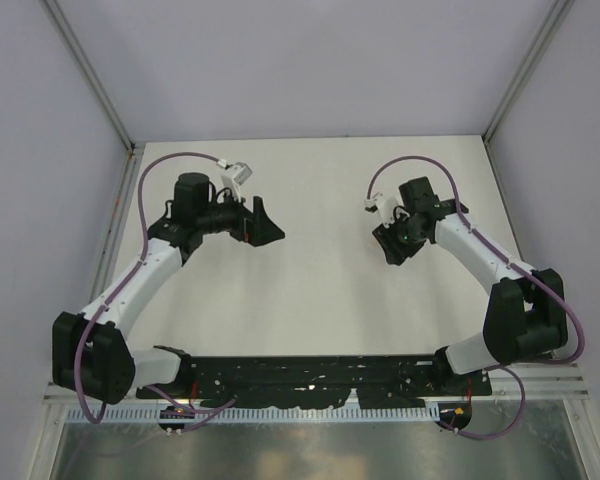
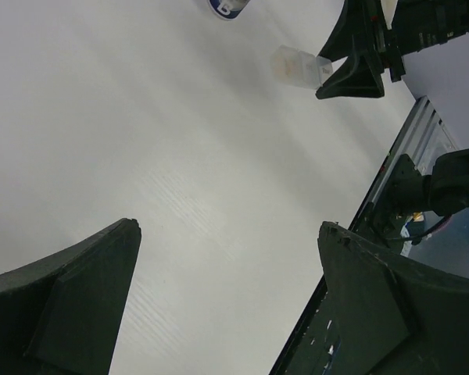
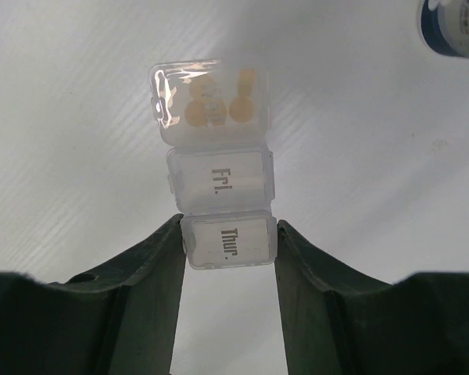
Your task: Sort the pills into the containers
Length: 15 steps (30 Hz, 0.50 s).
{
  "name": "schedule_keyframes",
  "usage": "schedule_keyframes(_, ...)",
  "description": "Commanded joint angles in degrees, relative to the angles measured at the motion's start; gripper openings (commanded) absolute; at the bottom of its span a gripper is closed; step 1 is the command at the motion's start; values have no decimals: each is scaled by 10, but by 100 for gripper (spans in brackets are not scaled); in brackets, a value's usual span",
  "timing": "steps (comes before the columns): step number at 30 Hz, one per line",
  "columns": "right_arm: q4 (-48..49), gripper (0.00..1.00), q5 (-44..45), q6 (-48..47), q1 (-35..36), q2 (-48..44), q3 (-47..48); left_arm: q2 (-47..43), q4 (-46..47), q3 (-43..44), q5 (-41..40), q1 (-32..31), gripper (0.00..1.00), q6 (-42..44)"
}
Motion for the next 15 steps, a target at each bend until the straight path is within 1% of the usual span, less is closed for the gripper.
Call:
schedule_keyframes(1,40,20,5,-30,-57,2,-19,-42,-5,-12,-21,3,99,50)
schedule_keyframes(7,63,20,7,-50,-122,48,-31,-61,-11,-26,-35,3,100,65)
schedule_keyframes(11,71,21,6,-63,-161,86,-21,-54,-14,-26,-37,4,100,62)
schedule_keyframes(12,75,21,4,-64,-186,92,-16,-53,-14,-27,-38,3,100,60)
schedule_keyframes(15,83,22,0,-68,-207,114,-7,-47,-12,-26,-33,3,100,55)
